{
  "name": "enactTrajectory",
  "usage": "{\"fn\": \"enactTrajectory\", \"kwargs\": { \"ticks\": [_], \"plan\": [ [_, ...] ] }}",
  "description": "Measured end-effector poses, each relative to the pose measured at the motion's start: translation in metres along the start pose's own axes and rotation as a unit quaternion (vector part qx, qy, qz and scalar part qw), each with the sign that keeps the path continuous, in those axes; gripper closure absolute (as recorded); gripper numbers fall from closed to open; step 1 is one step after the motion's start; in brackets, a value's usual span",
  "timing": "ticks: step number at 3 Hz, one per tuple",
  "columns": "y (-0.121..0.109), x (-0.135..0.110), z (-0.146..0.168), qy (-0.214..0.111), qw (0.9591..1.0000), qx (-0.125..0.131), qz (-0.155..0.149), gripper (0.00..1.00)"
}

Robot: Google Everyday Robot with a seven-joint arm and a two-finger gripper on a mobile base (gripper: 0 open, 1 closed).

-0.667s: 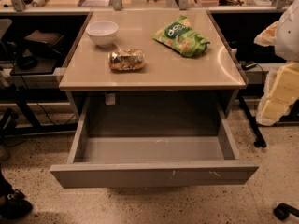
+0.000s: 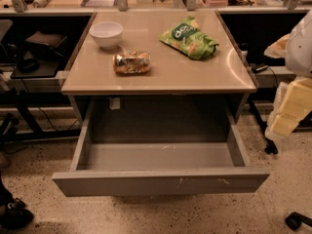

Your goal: Close top drawer

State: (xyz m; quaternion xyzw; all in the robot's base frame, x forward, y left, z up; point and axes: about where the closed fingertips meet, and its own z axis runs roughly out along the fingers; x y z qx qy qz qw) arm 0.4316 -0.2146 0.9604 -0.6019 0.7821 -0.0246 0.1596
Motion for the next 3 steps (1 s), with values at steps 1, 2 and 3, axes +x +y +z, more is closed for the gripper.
{"fn": "enactTrajectory", "kwargs": {
  "ticks": [1,2,3],
  "plan": [
    [0.020,0.005,0.026,-0.010,0.9998,-0.019,-0.001,0.00],
    [0.031,0.013,0.044,0.005,0.9993,-0.035,-0.007,0.00],
    [0.031,0.013,0.044,0.006,0.9993,-0.036,-0.007,0.00]
  ]
}}
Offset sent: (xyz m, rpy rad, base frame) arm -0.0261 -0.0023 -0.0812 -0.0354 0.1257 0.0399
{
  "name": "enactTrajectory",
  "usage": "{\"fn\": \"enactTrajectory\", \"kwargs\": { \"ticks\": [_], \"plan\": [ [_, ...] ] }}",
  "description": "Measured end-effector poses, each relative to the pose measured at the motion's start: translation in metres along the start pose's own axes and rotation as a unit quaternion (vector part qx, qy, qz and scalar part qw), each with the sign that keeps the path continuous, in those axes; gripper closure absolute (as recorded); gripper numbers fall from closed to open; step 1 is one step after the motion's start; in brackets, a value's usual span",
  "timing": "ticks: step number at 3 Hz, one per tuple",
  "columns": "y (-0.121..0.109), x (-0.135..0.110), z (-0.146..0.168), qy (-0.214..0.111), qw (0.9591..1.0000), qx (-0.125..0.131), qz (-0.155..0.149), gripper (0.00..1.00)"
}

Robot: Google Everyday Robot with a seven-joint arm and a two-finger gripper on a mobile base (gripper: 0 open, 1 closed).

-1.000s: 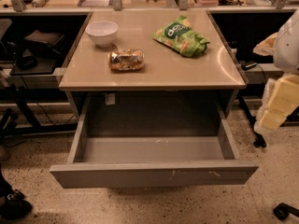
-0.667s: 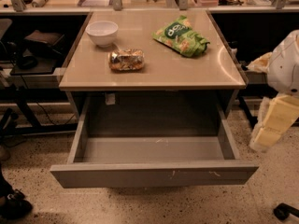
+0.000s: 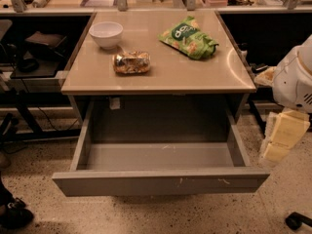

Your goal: Close top drawer

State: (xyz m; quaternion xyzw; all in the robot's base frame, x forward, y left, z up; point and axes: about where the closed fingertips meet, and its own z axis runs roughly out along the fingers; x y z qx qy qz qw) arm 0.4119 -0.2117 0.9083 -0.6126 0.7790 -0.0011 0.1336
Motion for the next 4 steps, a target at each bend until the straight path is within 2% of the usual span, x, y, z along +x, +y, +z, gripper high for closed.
{"fn": "enactTrajectory", "kwargs": {
  "ticks": [1,2,3,4],
  "plan": [
    [0.008,-0.004,0.004,-0.009,0.9998,0.012,-0.011,0.00],
    [0.040,-0.011,0.018,-0.043,0.9981,0.033,-0.030,0.00],
    [0.078,-0.009,0.054,-0.079,0.9953,0.048,-0.030,0.00],
    [0.120,0.011,0.121,-0.084,0.9962,0.015,-0.018,0.00]
  ]
}}
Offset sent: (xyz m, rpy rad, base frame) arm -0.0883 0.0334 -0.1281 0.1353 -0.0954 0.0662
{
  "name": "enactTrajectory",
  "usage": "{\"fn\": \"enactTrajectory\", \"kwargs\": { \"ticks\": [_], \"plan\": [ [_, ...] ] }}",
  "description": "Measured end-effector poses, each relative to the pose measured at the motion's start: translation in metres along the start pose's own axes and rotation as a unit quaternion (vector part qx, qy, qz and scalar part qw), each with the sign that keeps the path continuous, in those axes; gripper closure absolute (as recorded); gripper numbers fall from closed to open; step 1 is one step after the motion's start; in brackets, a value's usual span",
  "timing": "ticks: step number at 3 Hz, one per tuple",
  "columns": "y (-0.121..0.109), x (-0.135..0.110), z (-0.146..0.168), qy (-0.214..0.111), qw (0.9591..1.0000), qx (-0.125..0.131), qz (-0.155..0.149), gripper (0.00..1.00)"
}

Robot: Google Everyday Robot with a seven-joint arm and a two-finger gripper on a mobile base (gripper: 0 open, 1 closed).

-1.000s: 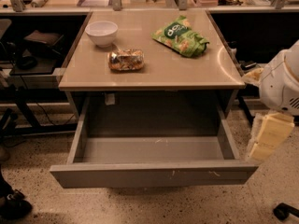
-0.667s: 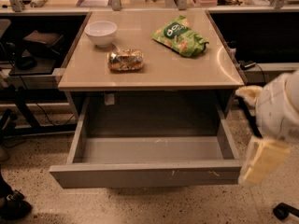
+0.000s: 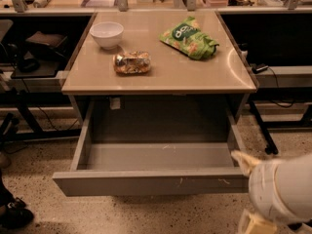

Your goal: Close top drawer

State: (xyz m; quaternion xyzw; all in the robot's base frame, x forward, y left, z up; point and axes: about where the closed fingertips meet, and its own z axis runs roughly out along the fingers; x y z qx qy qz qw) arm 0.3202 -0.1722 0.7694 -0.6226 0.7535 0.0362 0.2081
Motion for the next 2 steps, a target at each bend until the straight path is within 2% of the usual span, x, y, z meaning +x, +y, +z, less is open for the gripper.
{"fn": "enactTrajectory", "kwargs": {
  "ticks": [1,2],
  "plan": [
    [0.046,0.040,0.050,0.020,0.9986,-0.039,0.028,0.00],
    [0.071,0.070,0.077,0.049,0.9961,-0.056,0.047,0.00]
  ]
}}
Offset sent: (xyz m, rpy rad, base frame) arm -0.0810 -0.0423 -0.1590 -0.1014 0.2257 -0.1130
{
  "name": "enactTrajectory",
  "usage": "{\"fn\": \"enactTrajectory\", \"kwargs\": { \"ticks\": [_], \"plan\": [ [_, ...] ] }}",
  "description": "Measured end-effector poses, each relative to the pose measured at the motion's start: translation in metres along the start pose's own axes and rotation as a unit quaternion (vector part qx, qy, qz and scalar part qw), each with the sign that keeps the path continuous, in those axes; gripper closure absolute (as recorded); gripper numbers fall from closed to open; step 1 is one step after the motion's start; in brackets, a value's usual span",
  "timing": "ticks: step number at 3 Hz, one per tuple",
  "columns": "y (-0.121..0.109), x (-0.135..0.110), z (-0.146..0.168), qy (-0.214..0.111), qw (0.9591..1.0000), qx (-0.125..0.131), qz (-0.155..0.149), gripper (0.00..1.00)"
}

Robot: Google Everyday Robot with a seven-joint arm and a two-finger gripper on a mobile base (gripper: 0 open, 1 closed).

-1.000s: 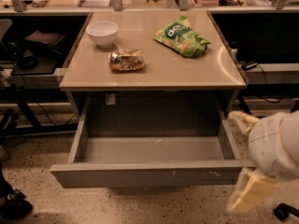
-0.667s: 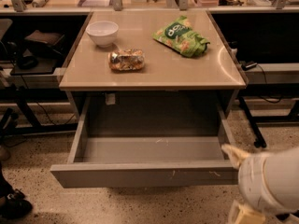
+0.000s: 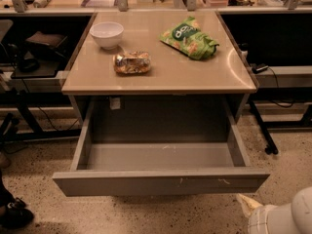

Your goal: Close top drawer

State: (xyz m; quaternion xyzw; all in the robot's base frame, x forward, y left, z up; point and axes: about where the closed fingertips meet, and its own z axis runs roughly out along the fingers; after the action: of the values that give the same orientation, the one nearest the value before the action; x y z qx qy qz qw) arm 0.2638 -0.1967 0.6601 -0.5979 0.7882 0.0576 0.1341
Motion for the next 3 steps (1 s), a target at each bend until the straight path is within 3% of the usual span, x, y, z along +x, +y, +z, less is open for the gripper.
{"fn": "enactTrajectory", "kwargs": {
  "ticks": [1,2,3],
  "plan": [
    [-0.020,0.013,0.018,0.036,0.9991,-0.022,0.006,0.00],
    [-0.073,0.002,0.030,0.063,0.9972,-0.041,-0.005,0.00],
    [-0.072,0.003,0.030,0.063,0.9972,-0.041,-0.005,0.00]
  ]
}}
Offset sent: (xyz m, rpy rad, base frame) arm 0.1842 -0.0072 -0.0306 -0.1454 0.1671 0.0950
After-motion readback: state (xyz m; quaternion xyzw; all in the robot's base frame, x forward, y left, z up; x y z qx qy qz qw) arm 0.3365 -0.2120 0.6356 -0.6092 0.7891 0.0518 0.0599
